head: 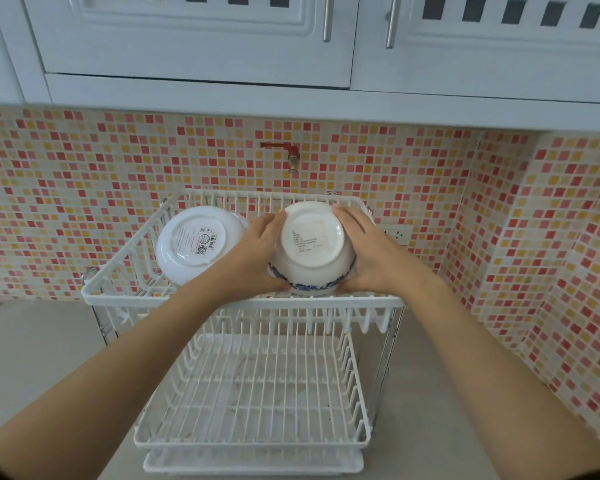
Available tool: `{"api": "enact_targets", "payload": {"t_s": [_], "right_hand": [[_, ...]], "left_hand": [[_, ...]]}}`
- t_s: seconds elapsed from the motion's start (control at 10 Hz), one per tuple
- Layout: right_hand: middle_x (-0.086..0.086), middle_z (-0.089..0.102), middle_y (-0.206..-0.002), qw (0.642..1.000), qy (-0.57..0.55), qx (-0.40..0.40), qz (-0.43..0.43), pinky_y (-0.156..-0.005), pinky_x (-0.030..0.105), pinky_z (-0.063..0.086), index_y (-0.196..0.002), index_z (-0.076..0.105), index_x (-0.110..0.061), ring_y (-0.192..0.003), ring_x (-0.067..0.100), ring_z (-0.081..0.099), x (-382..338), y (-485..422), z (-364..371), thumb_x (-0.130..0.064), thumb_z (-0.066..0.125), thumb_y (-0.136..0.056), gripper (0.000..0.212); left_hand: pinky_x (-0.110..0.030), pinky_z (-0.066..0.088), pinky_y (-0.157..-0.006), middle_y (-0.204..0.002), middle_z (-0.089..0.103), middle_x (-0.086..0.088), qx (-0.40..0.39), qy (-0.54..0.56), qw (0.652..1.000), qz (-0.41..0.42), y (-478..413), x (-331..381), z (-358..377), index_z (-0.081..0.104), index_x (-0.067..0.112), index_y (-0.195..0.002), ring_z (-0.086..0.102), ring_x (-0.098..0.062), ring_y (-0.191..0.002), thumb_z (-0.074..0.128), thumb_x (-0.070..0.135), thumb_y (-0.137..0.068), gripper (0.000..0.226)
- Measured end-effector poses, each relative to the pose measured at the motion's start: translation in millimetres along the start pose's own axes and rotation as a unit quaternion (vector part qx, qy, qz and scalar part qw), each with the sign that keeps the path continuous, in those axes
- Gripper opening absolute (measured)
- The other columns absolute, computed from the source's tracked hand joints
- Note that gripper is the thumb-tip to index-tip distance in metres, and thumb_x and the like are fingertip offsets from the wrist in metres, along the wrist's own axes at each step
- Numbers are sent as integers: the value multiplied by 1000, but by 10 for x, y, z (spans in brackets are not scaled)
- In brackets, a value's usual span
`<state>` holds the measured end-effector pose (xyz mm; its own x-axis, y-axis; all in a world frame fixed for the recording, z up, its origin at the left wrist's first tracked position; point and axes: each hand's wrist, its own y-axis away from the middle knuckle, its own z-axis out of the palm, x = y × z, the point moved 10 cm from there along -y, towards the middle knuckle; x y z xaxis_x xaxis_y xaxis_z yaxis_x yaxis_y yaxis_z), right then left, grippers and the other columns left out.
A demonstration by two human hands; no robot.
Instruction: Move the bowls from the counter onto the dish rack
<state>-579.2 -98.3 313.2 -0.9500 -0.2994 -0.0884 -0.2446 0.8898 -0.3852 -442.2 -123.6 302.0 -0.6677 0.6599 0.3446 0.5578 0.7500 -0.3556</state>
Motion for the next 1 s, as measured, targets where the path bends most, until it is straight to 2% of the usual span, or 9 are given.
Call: {"api": "enact_targets", "payload": {"t_s": [0.2,0.3,0.4,0.5,0.6,0.7,0.8,0.9,1.0], "right_hand": [[-4,7,-159,1000,-4,-2,6,-108,39,39,-153,1,-21,-143,17,23,33,11,4,-42,85,-58,128],[-12,-9,-160,996,-64,-50,31,-117,35,23,-152,-9,-26,-148,8,2,82,71,28,-32,79,-67,122],[-13,-8,-160,990,-124,-48,55,-120,31,10,-153,-6,-24,-147,3,-3,79,146,-40,-23,74,-75,112],[-9,3,-162,991,-117,14,58,-117,25,4,-154,6,-20,-147,5,3,-149,232,-200,-28,57,-91,81],[-3,10,-162,992,-99,53,65,-115,24,6,-153,12,-15,-149,11,8,-390,283,-232,-38,42,-98,67],[5,21,-160,982,-105,97,125,-120,34,10,-151,21,-10,-148,18,16,-668,409,-191,-39,30,-101,58],[9,23,-158,977,-95,122,149,-121,42,14,-150,23,-6,-147,21,19,-931,589,-55,-35,28,-102,56],[10,22,-159,976,-57,124,168,-121,45,15,-149,23,-5,-148,21,18,-1258,877,149,-32,25,-102,55],[10,23,-158,978,-25,85,187,-120,43,15,-149,24,-5,-147,22,19,-1393,1057,274,-31,25,-102,54]], "left_hand": [[-24,14,-116,-162,6,-4,-15,-12,1000,-1,3,14,0,1,13,-155,9,-20,-150,79,26,-75,112],[-29,10,-119,-164,-4,-2,-25,-10,1000,-6,62,30,-86,-5,16,-154,1,-17,-151,74,27,-80,109],[-24,8,-117,-164,-1,0,13,-13,1000,4,134,102,-266,-1,15,-155,2,-15,-151,66,24,-87,96],[-28,20,-116,-162,18,-2,73,10,997,9,285,239,-513,15,13,-154,24,-21,-147,51,20,-96,69],[-34,28,-114,-157,31,-6,99,32,995,1,424,276,-600,27,11,-151,34,-25,-142,43,20,-100,55],[-38,34,-108,-145,48,-14,139,51,989,-24,749,252,-665,41,5,-143,44,-29,-134,35,20,-102,44],[-38,39,-102,-140,53,-15,148,31,988,-38,1068,222,-608,46,3,-139,50,-29,-127,34,21,-102,42],[-40,34,-110,-150,40,-16,117,-22,991,-57,1500,103,-422,38,2,-144,38,-28,-140,31,23,-102,48],[-41,26,-117,-157,28,-17,63,-70,994,-63,1734,39,-293,27,1,-149,24,-28,-147,28,25,-102,53]]}}
